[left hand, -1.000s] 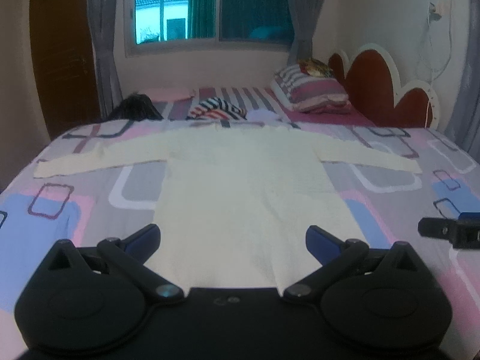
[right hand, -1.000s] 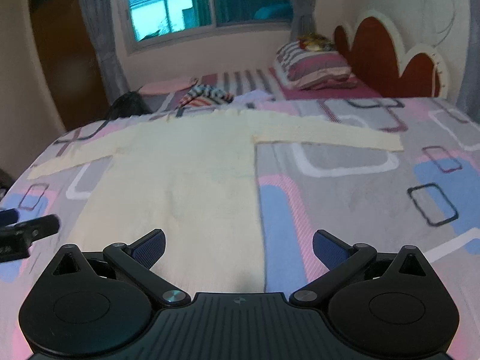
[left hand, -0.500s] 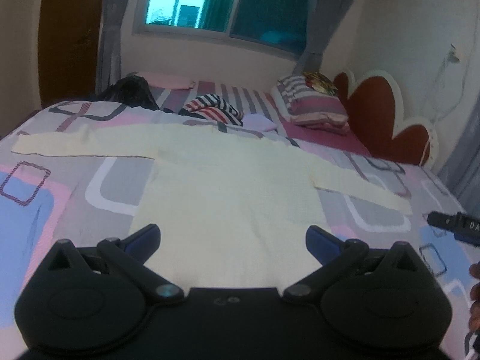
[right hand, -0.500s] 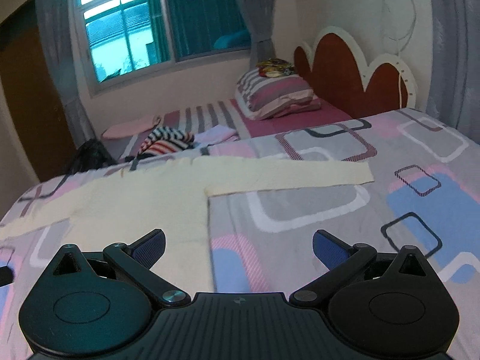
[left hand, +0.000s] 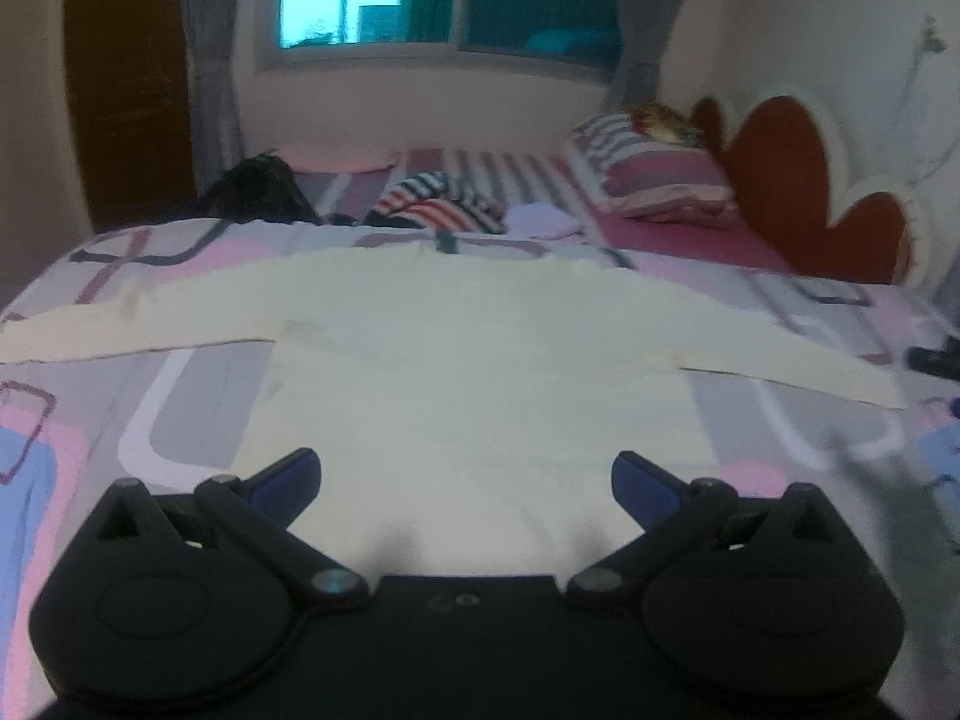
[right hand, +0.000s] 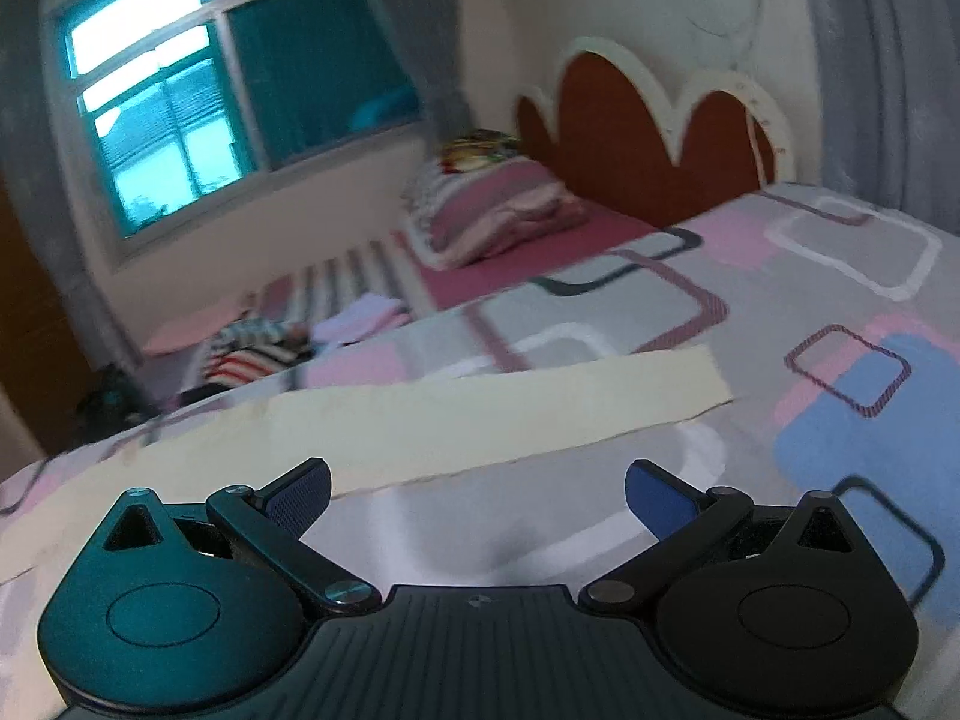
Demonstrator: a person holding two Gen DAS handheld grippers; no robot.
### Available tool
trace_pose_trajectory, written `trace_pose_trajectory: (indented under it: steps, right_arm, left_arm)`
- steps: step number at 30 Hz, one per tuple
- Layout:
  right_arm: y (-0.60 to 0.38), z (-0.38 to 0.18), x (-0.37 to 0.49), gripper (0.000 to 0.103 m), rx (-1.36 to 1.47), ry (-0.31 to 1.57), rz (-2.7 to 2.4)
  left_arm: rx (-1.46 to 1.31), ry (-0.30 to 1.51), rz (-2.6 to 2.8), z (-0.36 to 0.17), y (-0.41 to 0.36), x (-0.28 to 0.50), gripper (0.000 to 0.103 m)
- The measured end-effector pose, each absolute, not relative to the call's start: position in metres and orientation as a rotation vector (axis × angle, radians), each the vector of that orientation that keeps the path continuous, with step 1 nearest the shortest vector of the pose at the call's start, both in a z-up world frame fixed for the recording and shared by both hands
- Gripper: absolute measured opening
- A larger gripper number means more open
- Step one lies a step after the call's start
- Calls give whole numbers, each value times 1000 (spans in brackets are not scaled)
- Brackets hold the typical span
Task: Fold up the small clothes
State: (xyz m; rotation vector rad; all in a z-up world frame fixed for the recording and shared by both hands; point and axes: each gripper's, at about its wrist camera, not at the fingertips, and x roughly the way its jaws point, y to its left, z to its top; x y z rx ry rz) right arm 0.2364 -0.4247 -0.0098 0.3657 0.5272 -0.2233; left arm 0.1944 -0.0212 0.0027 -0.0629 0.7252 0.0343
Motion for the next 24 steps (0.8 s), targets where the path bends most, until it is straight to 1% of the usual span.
trace_pose_trajectory:
  steps: [2,3,5,7,9,10,11,12,13,18,19,20,21,22,24]
  right_arm:
    - [-453,-22,251,103,397,523,-264]
    - [-467,-30,257,103,414,522,-289]
    - [-494,-45,270,103,466,525,-323]
    - [-515,-58,278,102,493,511,-350]
    - [-533,-70,284,102,519,494,-367]
    - [-541,-74,286,97,531,489,-369]
    - [-547,-79,287,73,537,485,-372]
    - [-554,-83,290,65,545,494,-377]
    - [-559,-87,291,63,561,501,-386]
    - [-579,-106,291,63,655,499,-407]
    - [-583,-109,289,56,676,499,-406]
    - [-586,-114,290,47,697,503,-408]
    - [-589,-117,289,44,717,508,-412]
    - [-593,-120,286,37,734,502,-417]
    - [-600,-123,286,36,764,489,-412]
  left_arm:
    - [-119,746,76,-6,-12,209,102]
    - [-139,775,72,-13,-8,219,97]
    - [-95,848,77,-26,-10,237,94]
    - [-63,861,70,-34,-13,241,94]
    - [-84,868,61,-42,-14,242,96]
    - [-94,871,62,-45,-15,243,96]
    - [-97,875,69,-48,-17,243,97]
    - [-97,881,74,-51,-19,244,99]
    - [-99,890,79,-55,-20,245,100]
    - [-129,921,103,-63,-18,257,101]
    - [-121,929,107,-64,-19,260,101]
    - [-116,933,103,-64,-19,263,98]
    - [-124,929,90,-64,-20,264,94]
    - [-129,924,92,-63,-20,266,94]
    - [-113,916,114,-60,-22,268,94]
